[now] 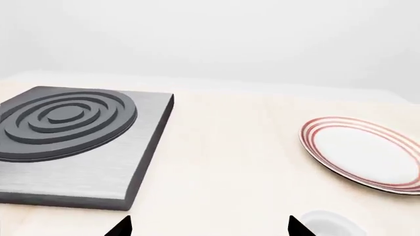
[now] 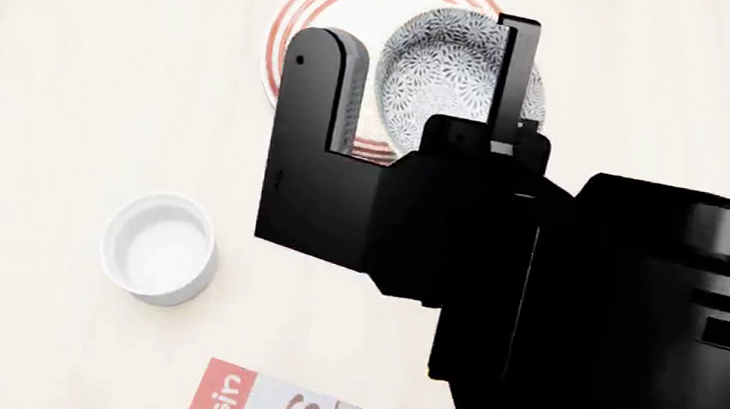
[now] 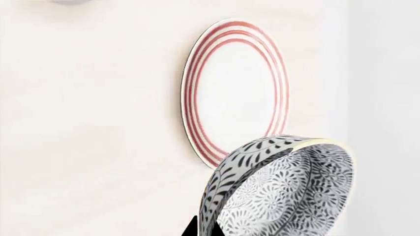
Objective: Pick the akita bowl on the cookies box and place it on the plate.
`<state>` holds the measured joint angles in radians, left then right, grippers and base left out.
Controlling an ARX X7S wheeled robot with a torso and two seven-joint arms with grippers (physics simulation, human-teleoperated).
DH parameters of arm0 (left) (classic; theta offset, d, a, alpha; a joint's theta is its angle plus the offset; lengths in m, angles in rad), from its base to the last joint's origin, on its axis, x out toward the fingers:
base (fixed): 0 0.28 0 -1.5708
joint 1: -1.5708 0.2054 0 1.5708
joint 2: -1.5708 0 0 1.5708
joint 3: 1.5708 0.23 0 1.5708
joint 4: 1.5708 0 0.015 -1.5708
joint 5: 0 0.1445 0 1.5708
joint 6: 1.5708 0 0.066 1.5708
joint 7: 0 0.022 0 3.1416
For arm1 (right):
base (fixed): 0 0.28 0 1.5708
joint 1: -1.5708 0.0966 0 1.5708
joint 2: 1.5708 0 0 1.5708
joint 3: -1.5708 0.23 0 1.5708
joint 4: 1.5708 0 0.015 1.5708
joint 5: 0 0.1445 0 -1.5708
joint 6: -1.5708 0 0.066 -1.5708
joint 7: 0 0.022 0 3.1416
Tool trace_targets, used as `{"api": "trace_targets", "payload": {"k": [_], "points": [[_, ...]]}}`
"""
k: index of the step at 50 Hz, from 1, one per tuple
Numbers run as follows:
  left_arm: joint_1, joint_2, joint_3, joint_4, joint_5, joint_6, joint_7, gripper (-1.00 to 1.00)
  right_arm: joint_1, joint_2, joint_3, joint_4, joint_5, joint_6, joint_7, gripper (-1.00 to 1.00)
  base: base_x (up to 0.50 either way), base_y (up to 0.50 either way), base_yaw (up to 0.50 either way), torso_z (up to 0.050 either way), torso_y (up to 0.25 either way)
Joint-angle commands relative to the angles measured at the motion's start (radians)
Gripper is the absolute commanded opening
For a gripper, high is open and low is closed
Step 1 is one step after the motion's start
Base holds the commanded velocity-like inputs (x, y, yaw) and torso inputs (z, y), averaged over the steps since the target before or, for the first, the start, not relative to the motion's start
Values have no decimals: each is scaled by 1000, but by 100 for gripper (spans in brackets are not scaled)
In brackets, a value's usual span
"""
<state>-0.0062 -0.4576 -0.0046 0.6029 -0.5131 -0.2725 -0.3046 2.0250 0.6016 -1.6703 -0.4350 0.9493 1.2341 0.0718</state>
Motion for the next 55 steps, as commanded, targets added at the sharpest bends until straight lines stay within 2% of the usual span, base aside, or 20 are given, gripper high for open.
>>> {"api": "trace_targets", "payload": {"k": [1, 11, 22, 36, 42, 55], "points": [[9, -5, 19, 0, 8, 16, 21, 100, -23, -69, -67, 186, -202, -131, -59, -100, 0, 0, 0, 0, 0], [19, -16, 34, 15, 11, 29, 43, 100, -83, -144, -80, 368, -280, -251, -81, -100, 0, 0, 0, 0, 0], [32, -18, 50, 13, 27, 52, 58, 100, -121, -257, -72, 667, -357, -371, -117, -100, 0, 0, 0, 0, 0], [47, -20, 74, 3, 62, 114, 97, 100, -191, -375, -47, 916, -392, -487, -142, -100, 0, 0, 0, 0, 0], [47, -20, 85, -14, 89, 141, 109, 100, -213, -402, -56, 967, -409, -519, -152, -100, 0, 0, 0, 0, 0], [50, -27, 79, -20, 46, 165, 144, 100, -250, -422, -56, 960, -415, -542, -143, -100, 0, 0, 0, 0, 0]]}}
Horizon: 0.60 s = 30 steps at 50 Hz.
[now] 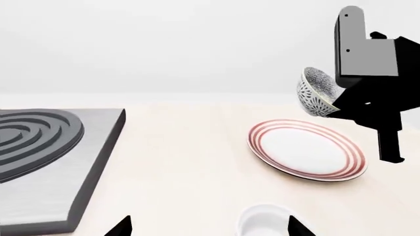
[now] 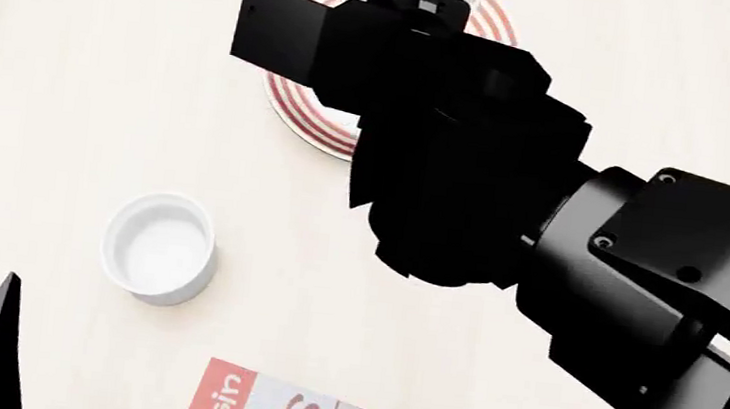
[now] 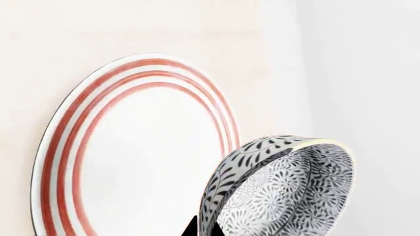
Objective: Pick the akita bowl on the cookies box and place it on the plate.
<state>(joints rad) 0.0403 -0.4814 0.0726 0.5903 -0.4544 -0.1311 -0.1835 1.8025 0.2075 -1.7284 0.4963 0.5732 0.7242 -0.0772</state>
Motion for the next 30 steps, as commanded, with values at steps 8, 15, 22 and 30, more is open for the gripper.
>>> {"api": "trace_targets", "payload": {"k": [8, 15, 22, 30], "points": [[10, -8, 2, -9, -23, 35, 35, 100, -53, -43, 2, 62, -47, -59, 2, -100, 0, 0, 0, 0, 2], [2, -4, -6, -12, -30, 34, 25, 100, -53, -43, 3, 72, -49, -59, -3, -100, 0, 0, 0, 2, -174], [-5, -3, -4, -12, -42, 7, 9, 100, -50, -39, 2, 66, -51, -55, -5, -100, 0, 0, 0, 4, -179], [-5, 0, -11, -15, -58, 7, 3, 100, -45, -37, -1, 63, -56, -48, -8, -100, 0, 0, 0, 0, 0]]}}
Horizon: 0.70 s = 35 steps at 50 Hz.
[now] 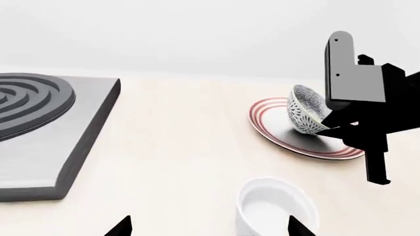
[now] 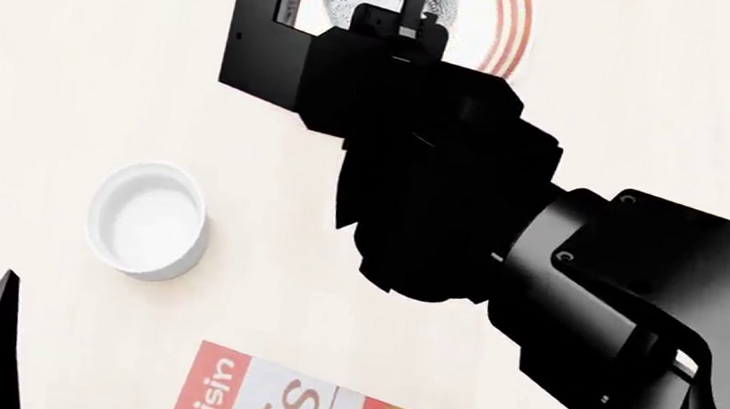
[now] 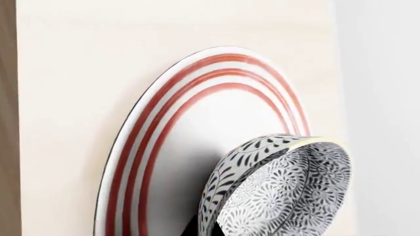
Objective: Pick the akita bowl on the cookies box and place it on the plate.
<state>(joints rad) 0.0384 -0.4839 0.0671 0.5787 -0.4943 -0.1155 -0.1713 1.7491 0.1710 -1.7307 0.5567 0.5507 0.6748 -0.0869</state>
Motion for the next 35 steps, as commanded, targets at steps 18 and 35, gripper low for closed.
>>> {"api": "trace_targets", "payload": {"k": [18, 35], "points": [[-4, 0, -3, -5, -25, -16, -18, 100, 8, 4, -11, -3, -43, 22, -8, 100, 0, 0, 0, 0, 0], [-5, -2, -3, -3, -28, -18, -25, 100, 71, 74, 0, -142, -24, 94, 0, 100, 0, 0, 0, 0, 0]]}}
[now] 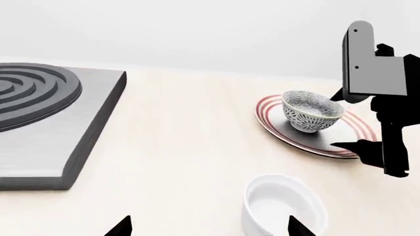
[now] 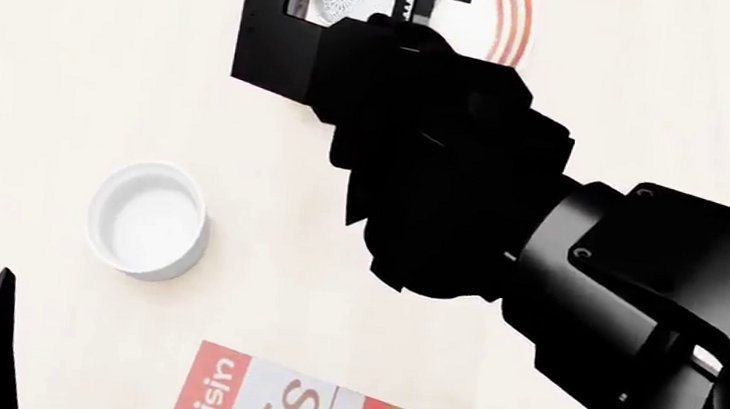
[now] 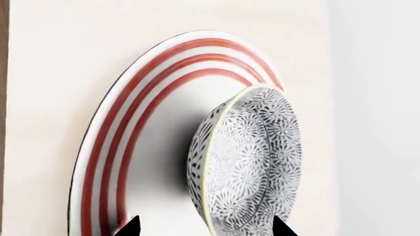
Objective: Pick the akita bowl on the cookies box and place it on the plate.
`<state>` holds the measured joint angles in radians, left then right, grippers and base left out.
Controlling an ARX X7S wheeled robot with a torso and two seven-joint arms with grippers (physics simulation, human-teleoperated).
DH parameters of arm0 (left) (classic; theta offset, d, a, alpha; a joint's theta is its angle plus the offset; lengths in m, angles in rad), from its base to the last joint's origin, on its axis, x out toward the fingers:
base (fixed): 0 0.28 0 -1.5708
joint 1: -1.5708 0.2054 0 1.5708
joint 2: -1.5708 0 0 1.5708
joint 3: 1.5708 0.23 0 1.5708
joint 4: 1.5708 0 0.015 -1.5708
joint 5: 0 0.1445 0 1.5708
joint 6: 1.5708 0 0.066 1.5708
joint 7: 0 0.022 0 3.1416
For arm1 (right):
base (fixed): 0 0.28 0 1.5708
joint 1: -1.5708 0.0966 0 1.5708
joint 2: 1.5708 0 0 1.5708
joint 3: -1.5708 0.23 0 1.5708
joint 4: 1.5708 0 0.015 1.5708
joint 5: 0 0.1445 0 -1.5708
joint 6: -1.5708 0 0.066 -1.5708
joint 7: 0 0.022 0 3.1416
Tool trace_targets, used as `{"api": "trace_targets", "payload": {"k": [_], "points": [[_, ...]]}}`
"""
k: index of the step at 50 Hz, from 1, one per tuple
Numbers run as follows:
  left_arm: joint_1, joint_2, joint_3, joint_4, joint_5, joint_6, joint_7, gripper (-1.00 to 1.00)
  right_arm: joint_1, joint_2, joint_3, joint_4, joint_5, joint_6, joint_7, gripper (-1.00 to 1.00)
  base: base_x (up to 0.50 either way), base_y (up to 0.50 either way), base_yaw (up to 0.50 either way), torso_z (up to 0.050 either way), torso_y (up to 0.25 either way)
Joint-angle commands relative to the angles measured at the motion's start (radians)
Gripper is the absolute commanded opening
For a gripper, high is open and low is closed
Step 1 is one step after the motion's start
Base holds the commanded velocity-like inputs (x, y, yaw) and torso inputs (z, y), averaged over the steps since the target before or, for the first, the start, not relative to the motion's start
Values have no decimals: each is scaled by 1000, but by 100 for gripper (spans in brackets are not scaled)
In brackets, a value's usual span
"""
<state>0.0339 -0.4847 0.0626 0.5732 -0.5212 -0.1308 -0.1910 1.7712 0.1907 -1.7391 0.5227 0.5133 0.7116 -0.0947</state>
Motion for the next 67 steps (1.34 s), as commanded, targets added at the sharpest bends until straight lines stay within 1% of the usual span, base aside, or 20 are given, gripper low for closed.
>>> {"api": "trace_targets", "payload": {"k": [1, 11, 20, 25, 28, 31, 32, 35, 37, 39, 44, 45, 46, 47, 50, 54, 57, 58, 61, 67], "points": [[-1, -1, 2, 3, -2, -5, -7, 100, 55, 63, 10, -127, 17, 67, 10, 100, 0, 0, 0, 0, 0], [-1, -5, 8, 15, 3, -18, -19, 100, 117, 205, 21, -420, 57, 183, 73, 100, 0, 0, 0, 0, 0], [-11, -9, 10, 37, 6, -38, -40, 100, 176, 428, 86, -852, 162, 309, 181, 100, 0, 0, 0, 0, 0], [-17, -11, -1, 51, -9, -44, -50, 100, 161, 567, 161, -1107, 231, 336, 313, 100, 0, 0, 0, 0, 0], [-27, -6, -11, 79, 17, -34, -76, 100, 126, 675, 255, -1285, 301, 331, 472, 100, 0, 0, 0, 0, 0], [-35, -5, -21, 93, 15, -34, -89, 100, 81, 735, 320, -1372, 377, 321, 597, 100, 0, 0, 0, 0, 0], [-39, 0, -33, 102, 17, -25, -100, 100, 38, 779, 347, -1426, 398, 291, 693, 100, 0, 0, 0, 0, 0], [-42, 1, -51, 122, 0, -24, -114, 100, -27, 836, 350, -1494, 382, 235, 784, 100, 0, 0, 0, 0, 0], [-43, 6, -67, 139, 0, -14, -128, 100, -86, 875, 327, -1542, 300, 190, 865, 100, 0, 0, 0, 0, 0], [-40, 21, -90, 158, 11, 14, -149, 100, -47, 908, 197, -1570, 272, 76, 978, 100, 0, 0, 0, 0, 0], [-27, 50, -151, 215, 49, 99, -183, 100, 481, 921, -553, -1570, 177, -449, 1438, 100, 0, 0, 0, 0, 0], [-21, 56, -166, 229, 65, 124, -188, 100, 552, 936, -703, -1570, 117, -563, 1535, 100, 0, 0, 0, 0, 0], [-17, 58, -171, 234, 70, 132, -189, 100, 583, 926, -853, -1570, 91, -603, 1590, 100, 0, 0, 0, 0, 0], [-14, 59, -175, 237, 76, 137, -191, 100, 584, 930, -906, -1570, 65, -628, 1609, 100, 0, 0, 0, 0, 0], [5, 78, -184, 234, 109, 188, -189, 100, 578, 1035, -991, -1570, -70, -708, 1663, 100, 0, 0, 0, 0, 0], [25, 103, -180, 210, 141, 249, -175, 100, 516, 1159, -975, -1556, -129, -792, 1645, 100, 0, 0, 0, 0, 0], [26, 113, -180, 200, 153, 270, -175, 100, 521, 1331, -975, -1515, -181, -946, 1563, 100, 0, 0, 0, 0, 0], [28, 118, -183, 198, 158, 283, -175, 100, 515, 1379, -975, -1505, -216, -1010, 1579, 100, 0, 0, 0, 0, 0], [32, 126, -185, 189, 156, 305, -172, 100, 499, 1380, -974, -1467, -252, -1093, 1665, 100, 0, 0, 0, 0, 0], [41, 143, -182, 173, 169, 351, -165, 100, 522, 1380, -896, -1409, -193, -1146, 1665, 100, 0, 0, 0, 0, 0]]}}
